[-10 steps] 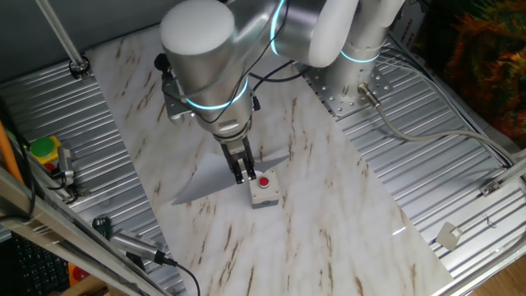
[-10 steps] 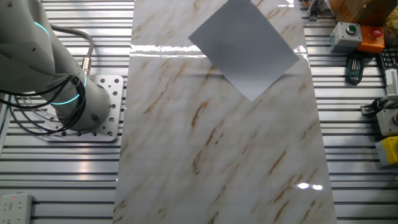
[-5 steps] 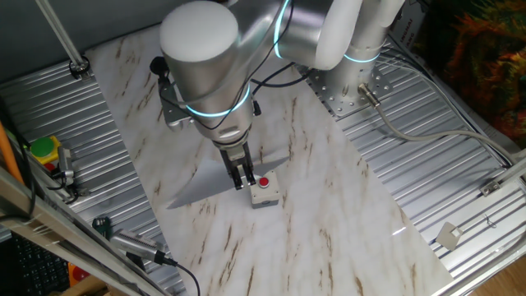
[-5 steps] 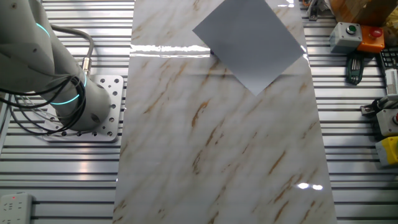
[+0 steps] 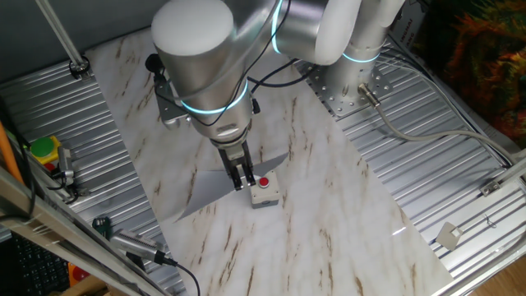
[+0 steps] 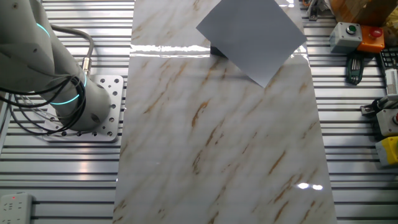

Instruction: Flip over and spread out the paper that is laid flat on the table

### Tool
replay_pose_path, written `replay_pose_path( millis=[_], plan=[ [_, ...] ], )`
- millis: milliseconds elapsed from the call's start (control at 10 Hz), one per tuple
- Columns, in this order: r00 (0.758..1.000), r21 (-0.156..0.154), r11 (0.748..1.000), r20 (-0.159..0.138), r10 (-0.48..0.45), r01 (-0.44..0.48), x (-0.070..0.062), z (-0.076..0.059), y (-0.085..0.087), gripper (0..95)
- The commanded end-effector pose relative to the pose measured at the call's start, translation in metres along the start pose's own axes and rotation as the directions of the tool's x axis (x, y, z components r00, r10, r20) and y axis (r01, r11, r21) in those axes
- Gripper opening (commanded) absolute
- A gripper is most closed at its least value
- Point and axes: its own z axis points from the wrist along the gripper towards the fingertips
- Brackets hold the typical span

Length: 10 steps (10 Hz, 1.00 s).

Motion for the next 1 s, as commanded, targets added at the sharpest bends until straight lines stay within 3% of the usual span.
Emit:
replay_pose_path(
  millis=[100, 500, 1000],
  plan=[
    [1.000, 0.011, 1.000, -0.009, -0.010, 0.010, -0.0004, -0.0006, 0.0007, 0.0],
    [0.999, 0.029, 0.999, -0.012, -0.032, 0.032, -0.0019, -0.0003, -0.0009, 0.0],
    [0.999, 0.029, 0.999, -0.013, -0.040, 0.040, 0.0010, -0.0022, -0.0044, 0.0]
  ],
)
